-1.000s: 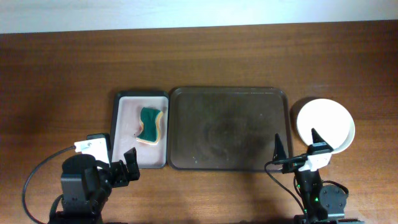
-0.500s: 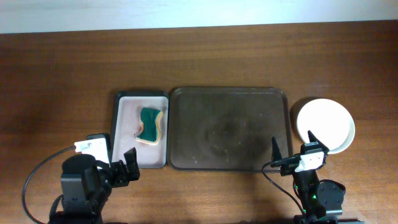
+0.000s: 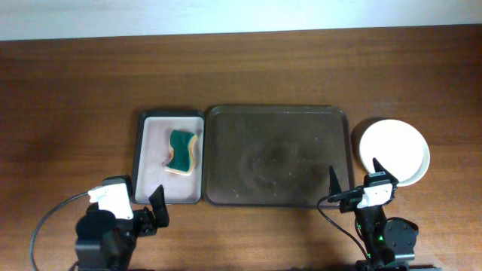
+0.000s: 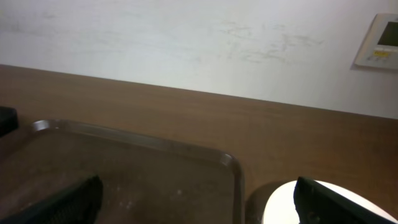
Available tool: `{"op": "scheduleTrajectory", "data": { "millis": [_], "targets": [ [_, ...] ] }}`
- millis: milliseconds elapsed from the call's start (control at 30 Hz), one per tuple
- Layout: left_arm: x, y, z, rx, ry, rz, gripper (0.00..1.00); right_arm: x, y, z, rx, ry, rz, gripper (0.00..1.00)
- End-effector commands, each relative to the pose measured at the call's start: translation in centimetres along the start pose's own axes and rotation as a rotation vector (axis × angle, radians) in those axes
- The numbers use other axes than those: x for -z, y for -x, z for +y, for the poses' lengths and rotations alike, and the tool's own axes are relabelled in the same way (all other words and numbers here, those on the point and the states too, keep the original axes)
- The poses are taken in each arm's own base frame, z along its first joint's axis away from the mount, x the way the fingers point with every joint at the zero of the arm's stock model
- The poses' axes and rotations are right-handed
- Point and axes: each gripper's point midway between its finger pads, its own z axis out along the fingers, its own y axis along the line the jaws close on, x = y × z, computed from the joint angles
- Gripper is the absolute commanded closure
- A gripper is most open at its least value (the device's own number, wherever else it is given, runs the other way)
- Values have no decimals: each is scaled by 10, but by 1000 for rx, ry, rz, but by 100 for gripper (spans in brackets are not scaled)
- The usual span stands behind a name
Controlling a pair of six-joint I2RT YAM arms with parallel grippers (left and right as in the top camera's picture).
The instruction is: Clean dirty plates on tray and stack at the side
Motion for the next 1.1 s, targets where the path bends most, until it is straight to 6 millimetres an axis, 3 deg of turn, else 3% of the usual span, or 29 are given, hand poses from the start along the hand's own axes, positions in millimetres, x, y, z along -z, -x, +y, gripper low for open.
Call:
{"op": "scheduleTrajectory", "data": {
  "millis": [0, 100, 267, 367, 433, 1067],
  "targets": [
    [-22, -17, 2, -17, -27, -132, 0, 0, -1, 3, 7, 15, 0, 1],
    [-32, -7, -3, -19, -76, -320, 0, 0, -2, 3, 7, 15, 0, 1],
    [-29, 32, -13, -69, -138, -675, 0, 0, -1, 3, 7, 15, 0, 1],
    [-38, 20, -14, -186, -107, -618, 1, 0, -2, 3, 7, 15, 0, 1],
    [-57, -11, -9, -177, -101, -468, 1, 0, -2, 3, 7, 15, 0, 1],
    [-56, -9, -12, -180, -120, -476, 1, 0, -2, 3, 7, 15, 0, 1]
  ]
}}
